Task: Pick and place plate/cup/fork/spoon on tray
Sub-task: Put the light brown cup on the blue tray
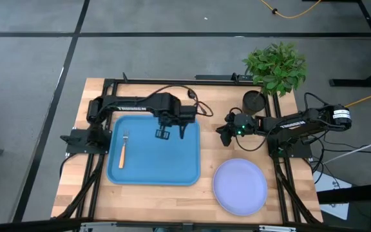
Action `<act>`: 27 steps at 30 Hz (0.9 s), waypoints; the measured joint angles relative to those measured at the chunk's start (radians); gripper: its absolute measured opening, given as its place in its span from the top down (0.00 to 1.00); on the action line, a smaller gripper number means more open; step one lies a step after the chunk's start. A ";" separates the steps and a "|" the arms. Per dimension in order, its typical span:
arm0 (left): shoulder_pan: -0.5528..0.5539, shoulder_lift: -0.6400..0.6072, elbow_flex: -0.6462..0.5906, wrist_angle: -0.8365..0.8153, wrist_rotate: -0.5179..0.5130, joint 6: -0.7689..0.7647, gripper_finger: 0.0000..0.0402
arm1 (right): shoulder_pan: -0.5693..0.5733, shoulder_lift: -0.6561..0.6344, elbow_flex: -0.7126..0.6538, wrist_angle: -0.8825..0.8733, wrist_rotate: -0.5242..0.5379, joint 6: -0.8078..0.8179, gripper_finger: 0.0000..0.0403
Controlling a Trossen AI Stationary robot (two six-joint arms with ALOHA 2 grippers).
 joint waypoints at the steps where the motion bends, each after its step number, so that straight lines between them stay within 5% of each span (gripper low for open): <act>1: -0.004 -0.022 -0.005 -0.027 0.016 -0.021 1.00 | 0.000 0.000 0.000 0.001 0.000 0.000 0.83; 7: -0.030 -0.202 -0.151 0.014 0.020 -0.130 1.00 | 0.000 0.000 0.000 0.000 0.001 0.001 0.83; 16: -0.030 -0.556 -0.670 0.332 0.010 -0.325 1.00 | 0.002 0.000 0.000 0.001 0.007 0.003 0.83; 21: -0.030 -0.641 -0.865 0.391 0.016 -0.440 1.00 | 0.002 0.000 0.000 0.005 0.008 0.015 0.83; 27: -0.043 -0.652 -0.924 0.432 0.020 -0.474 1.00 | 0.002 0.000 0.000 0.008 0.008 0.027 0.83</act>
